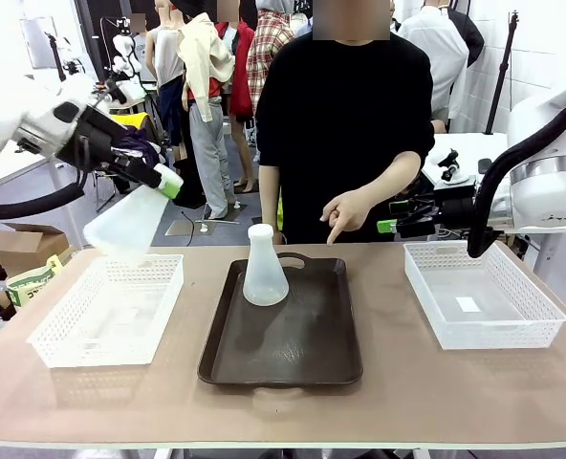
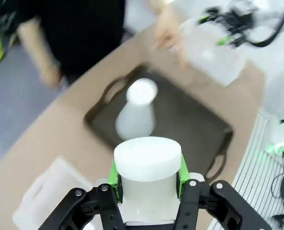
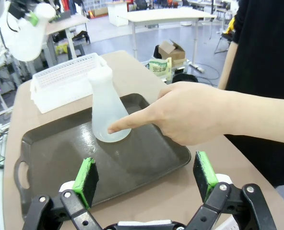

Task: Prepare the laboratory tools.
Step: Place the picked Big flask upright in the Handle tray as directed by the person.

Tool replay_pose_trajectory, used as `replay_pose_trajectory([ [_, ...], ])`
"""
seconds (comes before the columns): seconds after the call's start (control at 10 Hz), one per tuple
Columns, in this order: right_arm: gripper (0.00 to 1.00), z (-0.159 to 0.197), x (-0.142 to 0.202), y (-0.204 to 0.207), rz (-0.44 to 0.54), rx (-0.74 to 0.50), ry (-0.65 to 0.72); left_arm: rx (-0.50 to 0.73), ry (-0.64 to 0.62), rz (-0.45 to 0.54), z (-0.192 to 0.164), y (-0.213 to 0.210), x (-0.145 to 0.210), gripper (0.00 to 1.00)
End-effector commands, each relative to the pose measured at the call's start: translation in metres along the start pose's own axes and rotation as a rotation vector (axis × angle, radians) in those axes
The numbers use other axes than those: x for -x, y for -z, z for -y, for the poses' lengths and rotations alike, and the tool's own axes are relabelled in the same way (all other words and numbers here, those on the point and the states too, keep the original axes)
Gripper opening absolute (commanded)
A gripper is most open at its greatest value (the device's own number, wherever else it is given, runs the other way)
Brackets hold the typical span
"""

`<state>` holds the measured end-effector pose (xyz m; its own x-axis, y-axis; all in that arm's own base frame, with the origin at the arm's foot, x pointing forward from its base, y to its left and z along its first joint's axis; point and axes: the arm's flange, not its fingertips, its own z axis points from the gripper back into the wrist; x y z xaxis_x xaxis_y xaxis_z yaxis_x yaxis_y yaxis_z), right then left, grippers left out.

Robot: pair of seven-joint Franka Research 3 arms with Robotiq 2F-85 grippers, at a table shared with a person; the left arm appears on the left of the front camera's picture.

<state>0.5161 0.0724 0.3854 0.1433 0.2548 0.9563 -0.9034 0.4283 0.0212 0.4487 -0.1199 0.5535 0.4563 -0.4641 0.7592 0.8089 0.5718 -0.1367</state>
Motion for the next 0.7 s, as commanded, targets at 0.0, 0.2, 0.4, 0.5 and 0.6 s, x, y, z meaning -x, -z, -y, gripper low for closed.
replay_pose_trajectory([
  [0.0,1.0,0.0,-0.001,0.001,-0.008,0.003,0.001,0.349,0.182,0.194,-0.006,0.013,0.029,0.0],
  [0.2,1.0,0.0,-0.001,0.001,-0.008,0.003,0.001,0.458,0.21,0.33,0.0,0.023,0.021,0.0],
  [0.4,1.0,0.0,-0.001,0.001,-0.008,0.003,0.001,0.459,-0.016,0.328,-0.004,0.033,0.018,0.0],
  [0.5,1.0,0.0,-0.001,0.001,-0.008,0.003,0.001,0.419,-0.206,0.25,-0.014,0.033,0.023,0.0],
  [0.6,1.0,0.0,-0.001,0.001,-0.008,0.003,0.001,0.452,0.156,0.376,0.01,0.026,0.023,0.0],
])
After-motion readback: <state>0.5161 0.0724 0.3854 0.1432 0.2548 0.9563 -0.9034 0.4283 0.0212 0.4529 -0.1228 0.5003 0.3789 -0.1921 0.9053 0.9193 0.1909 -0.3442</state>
